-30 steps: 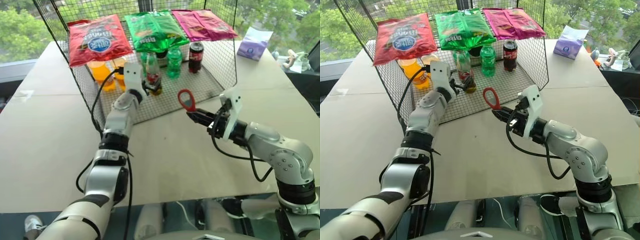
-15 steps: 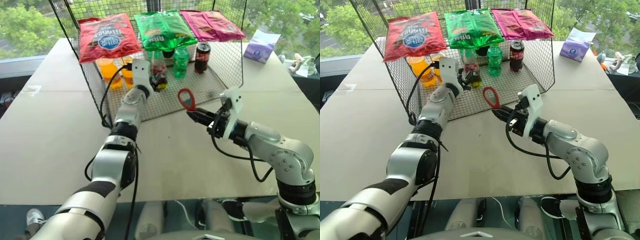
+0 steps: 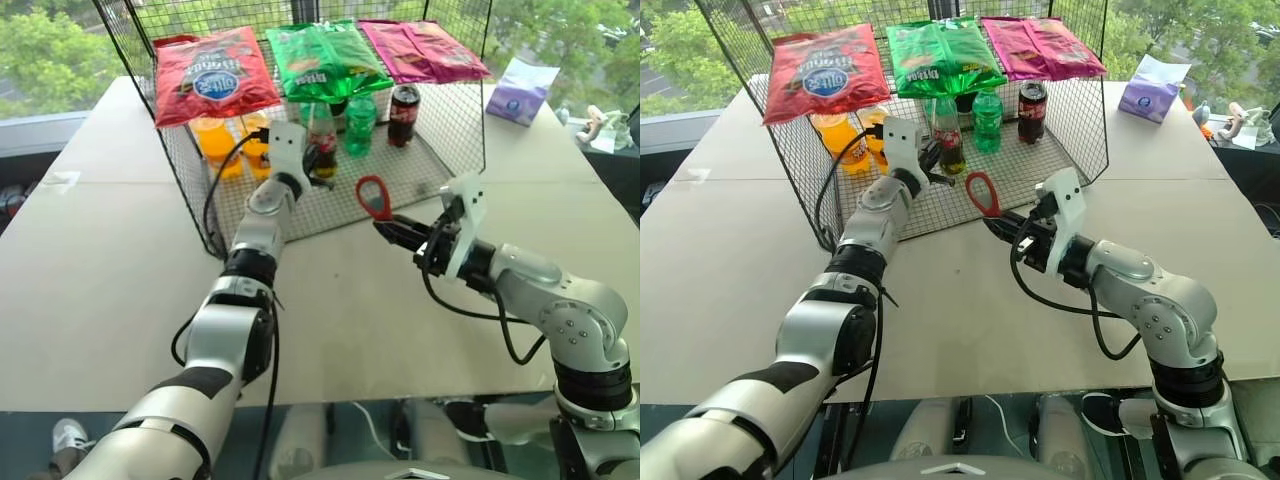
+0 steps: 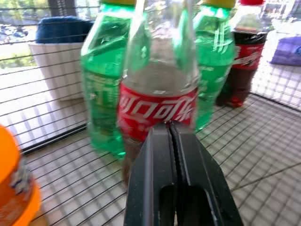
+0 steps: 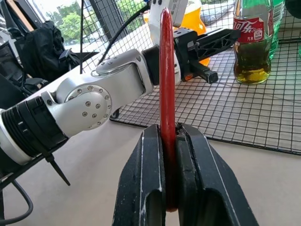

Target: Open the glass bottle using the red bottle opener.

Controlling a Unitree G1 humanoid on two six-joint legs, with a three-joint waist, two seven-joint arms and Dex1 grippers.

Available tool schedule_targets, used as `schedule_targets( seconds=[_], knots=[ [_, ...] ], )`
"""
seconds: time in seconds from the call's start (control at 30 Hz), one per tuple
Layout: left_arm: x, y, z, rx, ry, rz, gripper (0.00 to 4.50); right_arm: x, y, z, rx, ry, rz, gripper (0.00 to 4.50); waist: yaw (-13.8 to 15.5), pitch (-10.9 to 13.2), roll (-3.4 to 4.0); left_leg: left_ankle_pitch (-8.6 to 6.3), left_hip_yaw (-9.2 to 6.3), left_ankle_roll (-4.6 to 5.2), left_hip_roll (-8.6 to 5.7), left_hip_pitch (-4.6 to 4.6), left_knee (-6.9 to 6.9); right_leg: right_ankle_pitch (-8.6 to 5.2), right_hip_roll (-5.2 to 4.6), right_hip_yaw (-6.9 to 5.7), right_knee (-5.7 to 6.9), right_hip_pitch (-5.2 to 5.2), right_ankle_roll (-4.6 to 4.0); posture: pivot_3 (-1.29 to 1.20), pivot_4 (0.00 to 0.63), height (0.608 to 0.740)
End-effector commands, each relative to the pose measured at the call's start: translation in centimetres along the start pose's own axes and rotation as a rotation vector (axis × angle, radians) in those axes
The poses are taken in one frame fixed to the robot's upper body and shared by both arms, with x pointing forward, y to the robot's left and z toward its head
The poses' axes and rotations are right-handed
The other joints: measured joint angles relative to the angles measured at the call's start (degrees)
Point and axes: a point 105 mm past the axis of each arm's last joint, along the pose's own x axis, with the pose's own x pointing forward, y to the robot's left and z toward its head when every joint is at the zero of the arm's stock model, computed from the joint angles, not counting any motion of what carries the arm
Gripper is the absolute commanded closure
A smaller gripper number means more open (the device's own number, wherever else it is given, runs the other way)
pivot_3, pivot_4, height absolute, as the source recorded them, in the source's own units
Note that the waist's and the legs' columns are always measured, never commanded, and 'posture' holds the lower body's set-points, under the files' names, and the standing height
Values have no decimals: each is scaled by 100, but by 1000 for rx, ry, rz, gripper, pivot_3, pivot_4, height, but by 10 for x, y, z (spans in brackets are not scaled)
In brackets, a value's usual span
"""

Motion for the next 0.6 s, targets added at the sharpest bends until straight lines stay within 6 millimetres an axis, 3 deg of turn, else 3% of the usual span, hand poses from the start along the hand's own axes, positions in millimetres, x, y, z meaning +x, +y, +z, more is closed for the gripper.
schedule_targets(
  seconds=[0.03,0.17,0.2,0.3,0.6],
  knots=[
    [-2,-5,15,8,-54,-15,3312,-3,5,12,-35,-48,13,4500,-34,0,0,0,1,0,0,1,-2,0,0,1,0,0,0,0,150,740],
    [-4,-3,15,31,-47,32,1674,-3,5,11,-32,-52,7,4500,-109,0,0,0,-2,0,1,3,-6,0,2,0,2,-1,0,0,150,740],
    [-4,-3,14,47,-36,55,1061,-3,5,11,-30,-53,4,4500,-120,0,0,0,-2,0,1,3,-5,0,1,0,3,-1,0,0,150,740],
    [-5,-5,16,35,-37,83,49,-3,5,10,-27,-59,-2,4500,-125,0,0,0,-2,0,1,4,-5,0,1,1,3,0,1,0,150,740],
    [-4,-12,28,19,-40,206,49,-2,7,9,-4,-111,-47,4500,-134,0,0,0,-2,0,1,3,-5,0,1,2,2,-1,1,0,150,740]
  ],
)
